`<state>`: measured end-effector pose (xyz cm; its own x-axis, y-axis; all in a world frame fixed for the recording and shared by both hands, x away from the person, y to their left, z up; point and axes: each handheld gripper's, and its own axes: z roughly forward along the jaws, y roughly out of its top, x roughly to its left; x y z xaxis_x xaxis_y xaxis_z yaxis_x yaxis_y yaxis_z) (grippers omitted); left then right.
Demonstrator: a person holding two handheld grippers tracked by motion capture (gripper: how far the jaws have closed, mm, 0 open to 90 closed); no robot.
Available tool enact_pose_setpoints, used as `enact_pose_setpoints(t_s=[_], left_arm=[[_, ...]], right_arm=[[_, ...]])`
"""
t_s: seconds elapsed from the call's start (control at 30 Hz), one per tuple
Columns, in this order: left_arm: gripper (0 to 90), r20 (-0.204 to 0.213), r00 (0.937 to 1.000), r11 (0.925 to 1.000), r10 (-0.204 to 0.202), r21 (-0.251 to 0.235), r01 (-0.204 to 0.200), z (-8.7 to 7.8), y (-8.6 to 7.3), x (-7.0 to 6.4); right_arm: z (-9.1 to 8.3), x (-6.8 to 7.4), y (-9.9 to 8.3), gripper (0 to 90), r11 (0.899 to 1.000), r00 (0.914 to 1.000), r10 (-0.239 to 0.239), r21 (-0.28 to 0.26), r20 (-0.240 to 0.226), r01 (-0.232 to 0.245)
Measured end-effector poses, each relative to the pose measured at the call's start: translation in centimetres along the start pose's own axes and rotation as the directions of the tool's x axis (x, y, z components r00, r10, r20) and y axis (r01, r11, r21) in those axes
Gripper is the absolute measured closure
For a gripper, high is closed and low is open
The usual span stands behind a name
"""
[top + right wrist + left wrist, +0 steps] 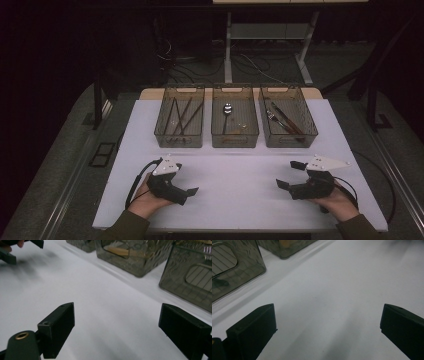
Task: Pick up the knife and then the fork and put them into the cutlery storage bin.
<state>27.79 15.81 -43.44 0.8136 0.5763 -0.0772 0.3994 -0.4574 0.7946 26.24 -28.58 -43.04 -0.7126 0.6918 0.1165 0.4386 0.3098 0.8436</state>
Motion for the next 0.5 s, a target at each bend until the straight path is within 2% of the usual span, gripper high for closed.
enact_pose_setpoints(t_s=[0.3,0.5], left_arm=[[0.0,0.002,1.0000,1.0000,0.003,0.002,-0.003,0.0,0.0,0.0],[0.0,0.004,1.0000,1.0000,0.001,-0.001,-0.001,0.0,0.0,0.0]], right_arm=[[0.1,-0.1,-1.8,12.7,0.999,0.9997,-0.021,0.045,0.009,0.021],[0.2,0.0,-1.8,12.7,0.998,0.9992,-0.040,0.052,0.003,0.040]])
